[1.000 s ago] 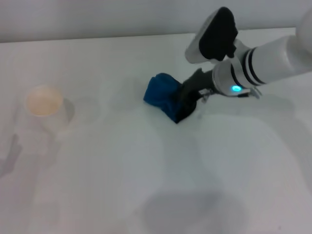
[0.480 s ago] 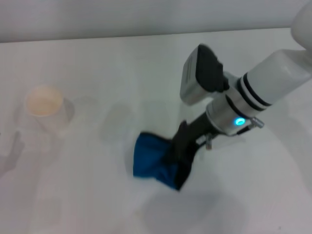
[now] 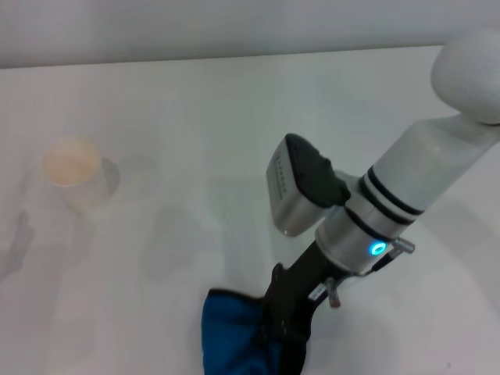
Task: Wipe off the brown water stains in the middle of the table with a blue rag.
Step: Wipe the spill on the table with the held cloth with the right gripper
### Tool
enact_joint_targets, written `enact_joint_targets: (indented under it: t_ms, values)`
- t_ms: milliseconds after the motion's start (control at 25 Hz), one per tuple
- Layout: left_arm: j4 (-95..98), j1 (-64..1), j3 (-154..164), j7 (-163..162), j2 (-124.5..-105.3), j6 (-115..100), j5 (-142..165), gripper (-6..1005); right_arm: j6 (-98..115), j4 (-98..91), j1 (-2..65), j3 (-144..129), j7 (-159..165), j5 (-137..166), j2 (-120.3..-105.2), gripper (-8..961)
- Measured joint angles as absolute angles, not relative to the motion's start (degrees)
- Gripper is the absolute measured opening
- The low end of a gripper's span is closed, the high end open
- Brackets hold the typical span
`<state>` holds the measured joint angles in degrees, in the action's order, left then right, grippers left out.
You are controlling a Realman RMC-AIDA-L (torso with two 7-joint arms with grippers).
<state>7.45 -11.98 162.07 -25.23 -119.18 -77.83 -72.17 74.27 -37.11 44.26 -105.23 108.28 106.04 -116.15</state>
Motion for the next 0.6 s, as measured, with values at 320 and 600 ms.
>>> enact_joint_targets:
  t_ms: [320, 600]
  values:
    - [7.5, -12.1, 162.1, -25.2, -119.18, -77.7, -72.2, 891, 70.4, -40.5, 43.9, -114.0, 108.3, 98.1, -116.19, 62]
    - [7.6, -12.1, 162.1, -25.2, -119.18, -77.4, -72.4, 892, 60.2, -41.4, 43.5, -116.4, 108.3, 96.5, -116.19, 62]
